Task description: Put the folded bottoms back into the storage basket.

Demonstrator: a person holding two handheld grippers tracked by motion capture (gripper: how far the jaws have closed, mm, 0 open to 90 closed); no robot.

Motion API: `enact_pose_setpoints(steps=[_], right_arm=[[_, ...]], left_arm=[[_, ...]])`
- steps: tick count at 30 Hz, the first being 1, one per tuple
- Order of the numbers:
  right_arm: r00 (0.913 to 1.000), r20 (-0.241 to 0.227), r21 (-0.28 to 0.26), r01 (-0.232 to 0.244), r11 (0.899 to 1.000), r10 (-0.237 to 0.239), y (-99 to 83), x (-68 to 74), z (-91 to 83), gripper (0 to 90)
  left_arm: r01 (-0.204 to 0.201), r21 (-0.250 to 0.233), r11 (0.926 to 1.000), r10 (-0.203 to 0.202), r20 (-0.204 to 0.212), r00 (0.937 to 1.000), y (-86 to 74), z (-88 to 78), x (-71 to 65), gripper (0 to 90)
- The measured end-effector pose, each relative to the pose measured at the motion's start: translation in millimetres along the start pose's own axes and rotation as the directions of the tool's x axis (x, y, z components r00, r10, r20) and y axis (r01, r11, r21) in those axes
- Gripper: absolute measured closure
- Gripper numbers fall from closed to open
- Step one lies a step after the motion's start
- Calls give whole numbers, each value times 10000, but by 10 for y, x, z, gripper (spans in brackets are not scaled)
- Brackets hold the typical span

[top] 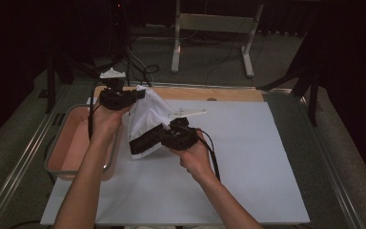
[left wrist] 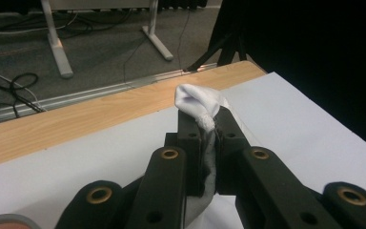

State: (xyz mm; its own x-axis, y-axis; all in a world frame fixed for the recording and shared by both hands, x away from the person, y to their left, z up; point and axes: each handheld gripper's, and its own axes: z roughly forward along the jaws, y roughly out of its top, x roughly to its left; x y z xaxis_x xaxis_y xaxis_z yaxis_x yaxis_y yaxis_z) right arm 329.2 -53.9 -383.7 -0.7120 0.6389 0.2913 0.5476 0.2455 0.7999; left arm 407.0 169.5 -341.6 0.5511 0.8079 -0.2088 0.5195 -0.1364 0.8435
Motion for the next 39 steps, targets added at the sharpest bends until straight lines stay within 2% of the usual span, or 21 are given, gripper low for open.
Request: enact_pose_setpoints(steps=[16,30,39], right_arm=[[9998,-194,-163,15,9999,-18,95,83,38,786],[9998,-145,-303,153,9994,-157,202,159,58,786],[9996,-297,-429,17,9991,-30,268,191,114,786]], left_arm=[[-18,-73,10000,16,-307,9995,57,-127,75,850],[-105,-51,9999,102,-514,9986,157,-219,126,850],[-189,-48,9998,186,-558,9983,205,-245,195,849]])
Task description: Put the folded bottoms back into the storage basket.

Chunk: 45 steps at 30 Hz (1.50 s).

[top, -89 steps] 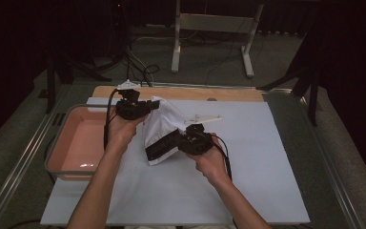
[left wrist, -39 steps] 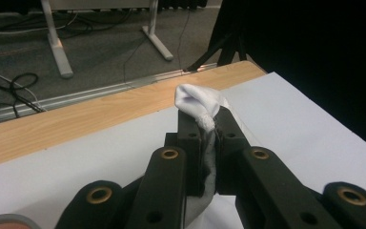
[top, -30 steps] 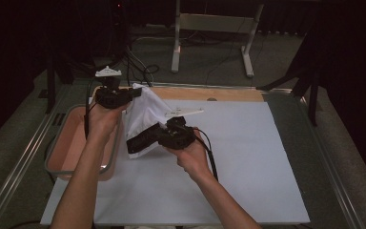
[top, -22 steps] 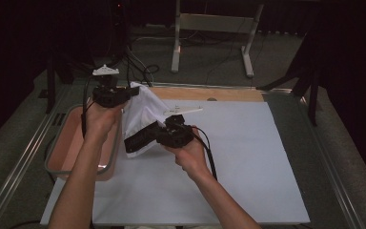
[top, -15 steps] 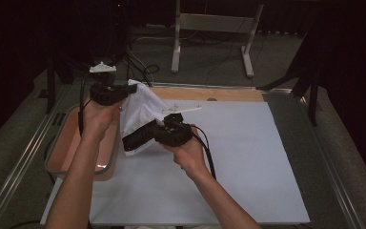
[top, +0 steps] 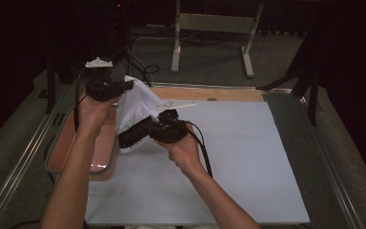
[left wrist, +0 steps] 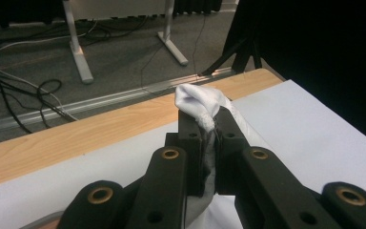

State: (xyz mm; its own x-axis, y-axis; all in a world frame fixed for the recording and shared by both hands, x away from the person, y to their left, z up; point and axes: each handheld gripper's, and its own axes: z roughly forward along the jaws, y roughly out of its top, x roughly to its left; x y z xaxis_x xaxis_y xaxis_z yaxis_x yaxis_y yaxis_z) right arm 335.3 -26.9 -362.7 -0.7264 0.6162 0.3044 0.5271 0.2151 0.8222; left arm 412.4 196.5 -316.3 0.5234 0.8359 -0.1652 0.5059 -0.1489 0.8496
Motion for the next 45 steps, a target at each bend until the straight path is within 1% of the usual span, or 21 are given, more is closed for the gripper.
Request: enact_pose_setpoints(steps=[5,6,12,21,27,29,30,32,35,43,45], right_arm=[[9998,-163,-26,-92,10000,92,44,36,37,787],[9996,-249,-68,-95,9999,94,53,43,45,786],[9993,-364,-140,-128,9998,123,102,91,81,787],[9989,-462,-224,27,9997,-38,170,170,116,787],[9981,-600,-187,158,9997,-169,197,245,169,786],[9979,-608,-103,219,9997,-225,206,270,189,787],[9980,-616,-133,112,9998,-120,211,290,203,787],[9978,-640,-67,157,9999,-161,223,310,221,787],[9970,-724,-69,260,9996,-264,240,341,257,786],[9951,-876,-59,453,9990,-456,290,454,319,786],[9942,-922,-11,554,9985,-553,283,495,373,786]], left_arm=[[81,-55,10000,-81,-10,10000,-2,2,54,849],[80,-73,9999,-80,-26,10000,-1,-2,62,849],[49,-173,9998,-51,-91,9999,15,-46,92,848],[-4,-325,9995,-6,-315,9995,44,-150,113,848],[-286,-124,9995,280,-423,9987,31,-153,79,848],[-299,-125,9995,293,-438,9986,31,-163,76,848],[-312,-131,9994,306,-432,9986,29,-169,77,848],[-338,-125,9993,332,-458,9984,18,-180,76,848],[-322,-155,9994,315,-459,9985,-3,-199,88,848],[-218,-208,9995,204,-653,9977,-39,-312,169,848],[-217,-184,9996,203,-696,9974,-64,-324,186,847]])
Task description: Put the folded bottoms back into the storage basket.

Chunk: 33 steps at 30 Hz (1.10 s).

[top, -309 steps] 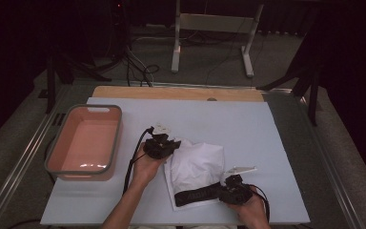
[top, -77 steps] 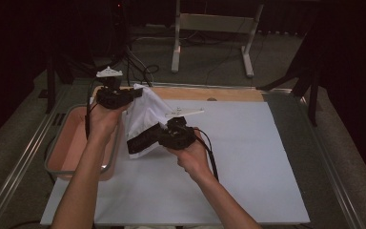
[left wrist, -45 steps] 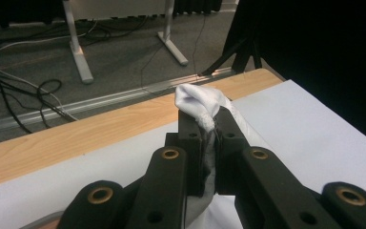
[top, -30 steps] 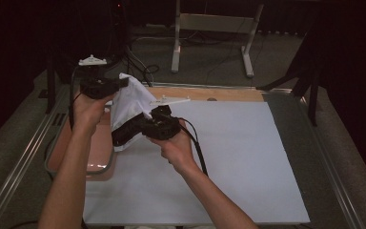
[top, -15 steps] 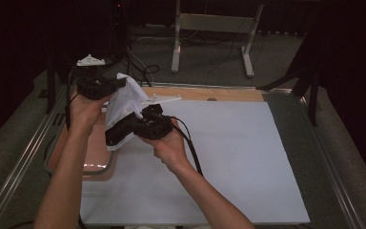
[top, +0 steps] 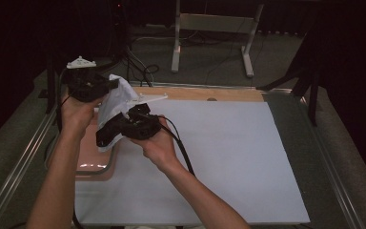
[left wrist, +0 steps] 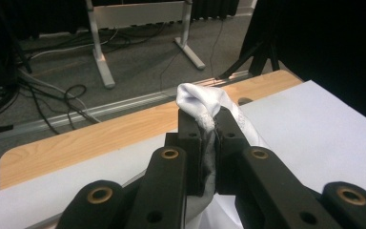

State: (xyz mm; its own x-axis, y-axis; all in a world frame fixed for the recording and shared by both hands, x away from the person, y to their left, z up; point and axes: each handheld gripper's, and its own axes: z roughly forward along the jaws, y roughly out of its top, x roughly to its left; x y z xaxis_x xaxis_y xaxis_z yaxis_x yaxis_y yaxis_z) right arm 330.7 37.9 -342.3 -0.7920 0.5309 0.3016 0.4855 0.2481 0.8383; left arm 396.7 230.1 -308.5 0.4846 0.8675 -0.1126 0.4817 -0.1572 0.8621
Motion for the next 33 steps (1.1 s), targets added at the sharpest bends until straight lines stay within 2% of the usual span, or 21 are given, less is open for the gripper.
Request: enact_pose_setpoints(steps=[8,21,33], right_arm=[[9999,-21,292,104,9995,-103,-83,42,139,786],[9994,-78,569,340,9978,-336,-224,89,271,786],[9999,-61,675,105,9977,-101,-335,61,342,786]], left_arm=[[201,91,9998,-200,-178,9996,-128,-33,101,847],[435,221,9988,-424,-497,9979,-256,-113,258,847],[602,176,9980,-587,-773,9953,-291,-195,371,847]])
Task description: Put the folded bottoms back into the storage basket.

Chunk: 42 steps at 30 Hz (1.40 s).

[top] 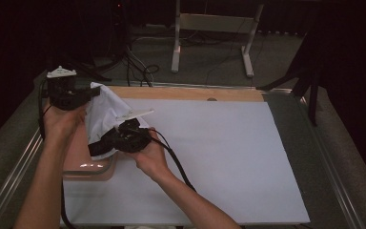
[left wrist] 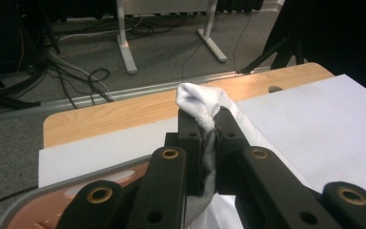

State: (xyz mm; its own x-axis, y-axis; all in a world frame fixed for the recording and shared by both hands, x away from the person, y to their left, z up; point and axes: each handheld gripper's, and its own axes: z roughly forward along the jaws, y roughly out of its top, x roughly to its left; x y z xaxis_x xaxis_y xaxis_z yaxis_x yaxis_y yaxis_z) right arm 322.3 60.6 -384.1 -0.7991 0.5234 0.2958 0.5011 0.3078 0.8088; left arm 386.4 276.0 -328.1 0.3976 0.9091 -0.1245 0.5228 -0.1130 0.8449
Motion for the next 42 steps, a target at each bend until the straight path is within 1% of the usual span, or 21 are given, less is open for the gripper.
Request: enact_pose_setpoints(steps=[2,5,8,9,14,18,24,33,36,37,39,42], right_arm=[[10000,-4,25,70,10000,-70,-7,-5,2,787],[10000,-22,3,56,10000,-56,-9,-9,3,786],[10000,9,45,32,10000,-32,-9,-5,10,786],[9999,32,49,112,9999,-113,-14,-5,17,786],[10000,-62,80,50,10000,-50,-22,18,55,786],[9999,30,131,96,9999,-96,-2,29,91,786],[10000,68,114,11,9999,-12,18,29,126,786],[9997,169,98,-152,9998,150,13,-24,161,786],[9994,242,79,-267,9996,265,3,-71,160,786],[9989,286,60,-384,9992,383,1,-77,162,786],[9990,296,54,-339,9994,337,-5,-95,162,786],[9986,330,100,-406,9991,403,-9,-113,167,786]], left_arm=[[21,-7,10000,-21,-14,10000,-4,-9,13,847],[-2,28,10000,3,-72,10000,-14,-22,36,847],[70,10,10000,-70,-163,9998,-30,-45,71,847],[65,22,10000,-64,-178,9998,-33,-52,81,847],[153,16,9999,-152,-282,9995,-55,-90,134,847],[176,26,9998,-175,-362,9992,-66,-103,165,847],[273,-31,9996,-274,-428,9987,-75,-136,205,847],[336,-54,9994,-339,-618,9975,-92,-205,258,847],[315,-27,9995,-316,-708,9970,-95,-229,274,847],[306,-22,9995,-307,-717,9970,-96,-234,277,847],[279,7,9996,-278,-760,9967,-99,-244,282,847],[198,83,9998,-190,-873,9960,-105,-250,283,847]])
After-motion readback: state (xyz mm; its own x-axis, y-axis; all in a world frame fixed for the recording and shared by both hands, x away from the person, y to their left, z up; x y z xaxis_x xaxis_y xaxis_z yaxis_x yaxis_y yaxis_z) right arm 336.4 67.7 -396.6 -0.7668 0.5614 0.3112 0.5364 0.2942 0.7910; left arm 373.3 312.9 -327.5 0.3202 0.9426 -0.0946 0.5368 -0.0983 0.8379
